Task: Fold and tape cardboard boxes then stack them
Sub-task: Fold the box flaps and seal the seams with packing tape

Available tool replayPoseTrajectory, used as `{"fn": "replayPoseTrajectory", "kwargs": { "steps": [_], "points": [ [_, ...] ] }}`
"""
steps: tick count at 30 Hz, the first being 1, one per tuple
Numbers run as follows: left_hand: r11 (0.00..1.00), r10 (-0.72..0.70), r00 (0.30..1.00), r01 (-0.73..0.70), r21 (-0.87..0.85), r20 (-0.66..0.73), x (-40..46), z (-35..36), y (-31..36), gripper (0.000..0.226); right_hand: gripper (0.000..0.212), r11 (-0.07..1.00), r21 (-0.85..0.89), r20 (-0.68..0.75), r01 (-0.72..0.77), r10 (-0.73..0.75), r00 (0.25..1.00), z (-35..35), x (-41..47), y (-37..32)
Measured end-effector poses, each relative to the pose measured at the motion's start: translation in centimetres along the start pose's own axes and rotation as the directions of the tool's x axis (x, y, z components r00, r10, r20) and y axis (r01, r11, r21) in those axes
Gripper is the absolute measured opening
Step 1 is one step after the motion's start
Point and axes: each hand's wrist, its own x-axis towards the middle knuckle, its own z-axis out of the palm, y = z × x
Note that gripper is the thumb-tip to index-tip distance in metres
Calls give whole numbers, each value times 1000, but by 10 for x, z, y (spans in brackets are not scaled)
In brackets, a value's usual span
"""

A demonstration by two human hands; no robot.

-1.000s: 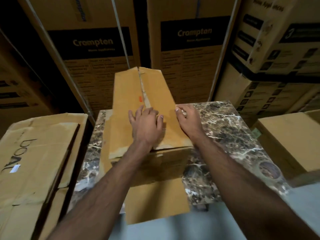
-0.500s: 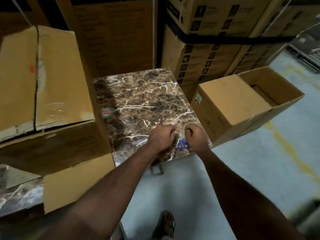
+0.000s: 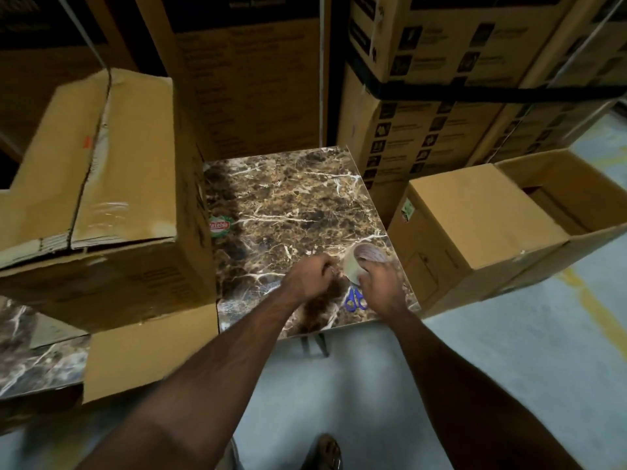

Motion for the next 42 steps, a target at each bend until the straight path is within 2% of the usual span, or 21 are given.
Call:
{"fn": "replayPoseTrajectory", "kwargs": {
  "steps": [4,7,13,16,20,23,27,29,34,37,39,42],
  "points": [
    [968,-102,954,30,-248,-283,4,-46,12,34,30,952,286,-21,110,-109,994,-24,20,-47],
    [898,-165,936,12,-441,-310,9,-108,16,41,23,876,418,-108,242,-217,970,-54,37,-104],
    [908,-160,886,-41,-417,-436,-20,-219,-12,16,17,696,603,-154,390,-378,913,-79,41,-198],
    [927,-136,852,-70,-368,-505,-40,-257,-6,10,17,630,628,-175,457,-458,872,-90,47,-229],
    [958,-147,763,-48,-282,-629,-60,-295,-11,12,21,552,633,-202,542,-559,804,-99,53,-274],
    [972,-167,727,7,-236,-666,-76,-325,-16,15,38,558,554,-249,618,-598,762,-95,62,-299],
    [958,-228,729,50,-282,-645,-91,-363,-44,12,50,604,411,-186,683,-678,712,-79,68,-336],
    [961,-213,740,42,-272,-638,-80,-377,-53,10,49,625,366,-187,689,-676,713,-74,82,-350],
    [979,-160,722,30,-201,-673,-51,-425,-81,10,48,607,399,-265,687,-641,720,-56,123,-399],
    [991,-131,742,70,-118,-657,-36,-454,-120,11,37,609,412,-264,678,-632,729,-34,136,-439],
    [992,-122,728,59,-115,-675,-19,-473,-145,12,28,616,410,-275,672,-620,735,-26,149,-462],
    [986,-134,672,14,-168,-728,8,-494,-177,11,20,619,509,-252,598,-557,791,-18,164,-494]
  ]
}}
